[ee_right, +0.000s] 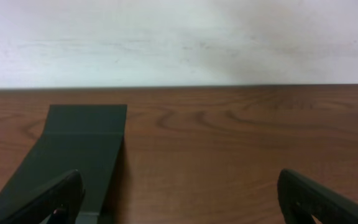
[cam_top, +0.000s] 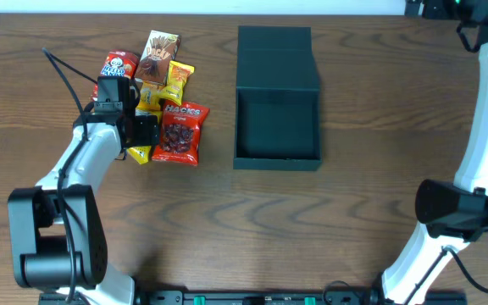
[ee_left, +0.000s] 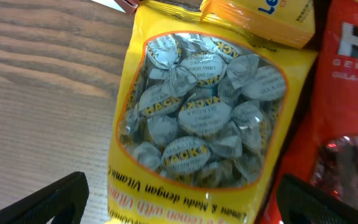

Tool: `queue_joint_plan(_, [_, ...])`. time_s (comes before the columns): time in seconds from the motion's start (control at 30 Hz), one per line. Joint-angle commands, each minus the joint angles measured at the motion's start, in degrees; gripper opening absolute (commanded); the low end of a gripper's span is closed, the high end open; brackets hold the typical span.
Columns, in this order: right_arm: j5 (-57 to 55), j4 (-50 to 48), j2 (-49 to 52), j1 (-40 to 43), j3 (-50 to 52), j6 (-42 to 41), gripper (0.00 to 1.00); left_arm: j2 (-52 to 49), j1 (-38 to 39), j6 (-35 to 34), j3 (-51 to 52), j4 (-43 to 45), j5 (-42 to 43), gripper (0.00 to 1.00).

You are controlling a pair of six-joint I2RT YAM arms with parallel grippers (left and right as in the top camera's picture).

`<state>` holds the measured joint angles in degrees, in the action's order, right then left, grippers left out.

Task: Pack container
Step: 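Reach the left gripper down and grasp the yellow Jacks bag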

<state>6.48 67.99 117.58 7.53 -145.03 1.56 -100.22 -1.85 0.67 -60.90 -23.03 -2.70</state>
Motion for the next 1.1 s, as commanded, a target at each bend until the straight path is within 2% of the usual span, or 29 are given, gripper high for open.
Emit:
queue_joint_plan(0.0, [0.4, 0.3, -0.9, -0.1, -0.3, 0.7, 0.99, -1.1, -0.3, 2.0, -1.3, 1.2, -0.9, 0.98])
queue_joint_plan(0.47, [0.4, -0.1, -0.9, -0.1, -0.3, 0.7, 0.99, -5.4, -0.3, 2.0, -1.3, 3.0, 3.0, 0.96])
queue_joint_plan(0.7, [0.4, -0.1, -0.9, -0.1, -0.3, 0.7, 0.99, -7.5, -0.3, 1.9, -1.3, 2.3, 3.3, 1.00])
queue_joint_plan(0.73, [0.4, -0.2, -0.9, -0.1, -0.3, 0.7, 0.99, -7.5, -0.3, 1.9, -1.3, 2.4, 3.6, 0.95])
queue_joint_plan(0.8, [0.4, -0.5, -0.9, -0.1, -0.3, 0.7, 0.99, -7.5, -0.3, 1.9, -1.3, 2.5, 3.6, 0.91])
queue_joint_plan(0.93, [0.4, -1.5, -0.9, -0.1, -0.3, 0.7, 0.99, -7.5, -0.3, 1.8, -1.3, 2.5, 3.6, 0.77])
queue_joint_plan(1.07, [0.4, -2.0, -0.9, -0.1, -0.3, 0.7, 0.99, -7.5, -0.2, -0.6, -2.1, 2.3, 3.8, 0.74])
